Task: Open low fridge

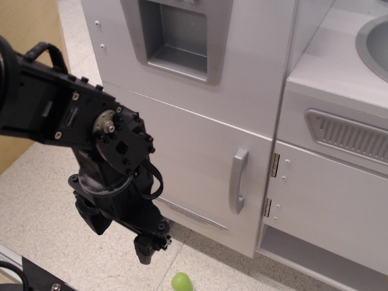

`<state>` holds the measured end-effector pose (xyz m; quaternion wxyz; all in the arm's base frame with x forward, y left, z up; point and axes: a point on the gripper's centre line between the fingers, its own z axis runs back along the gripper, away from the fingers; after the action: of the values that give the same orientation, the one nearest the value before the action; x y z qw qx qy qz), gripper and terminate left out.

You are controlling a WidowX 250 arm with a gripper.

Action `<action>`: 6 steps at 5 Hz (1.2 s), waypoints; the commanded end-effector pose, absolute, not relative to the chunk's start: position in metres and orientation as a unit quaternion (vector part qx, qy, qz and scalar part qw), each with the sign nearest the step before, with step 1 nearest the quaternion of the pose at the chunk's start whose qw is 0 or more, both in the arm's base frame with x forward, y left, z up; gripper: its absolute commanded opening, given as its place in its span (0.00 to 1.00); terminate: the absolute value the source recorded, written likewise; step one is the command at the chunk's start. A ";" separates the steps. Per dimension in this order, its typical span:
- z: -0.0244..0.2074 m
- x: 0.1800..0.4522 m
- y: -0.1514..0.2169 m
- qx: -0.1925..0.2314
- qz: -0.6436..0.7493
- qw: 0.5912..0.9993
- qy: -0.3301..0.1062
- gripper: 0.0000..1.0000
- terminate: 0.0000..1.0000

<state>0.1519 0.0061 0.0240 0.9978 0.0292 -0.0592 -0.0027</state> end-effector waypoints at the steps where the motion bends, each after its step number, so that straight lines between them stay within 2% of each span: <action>1: 0.024 0.152 0.006 0.029 -0.003 0.998 -0.059 1.00 0.00; 2: 0.007 0.179 -0.008 0.028 -0.018 0.996 -0.082 1.00 0.00; 4: -0.011 0.230 -0.031 0.030 -0.029 0.993 -0.114 1.00 0.00; 6: -0.016 0.280 -0.044 0.030 -0.017 0.988 -0.149 1.00 0.00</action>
<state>0.2745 -0.0422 -0.0246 0.9902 0.0330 -0.1343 -0.0182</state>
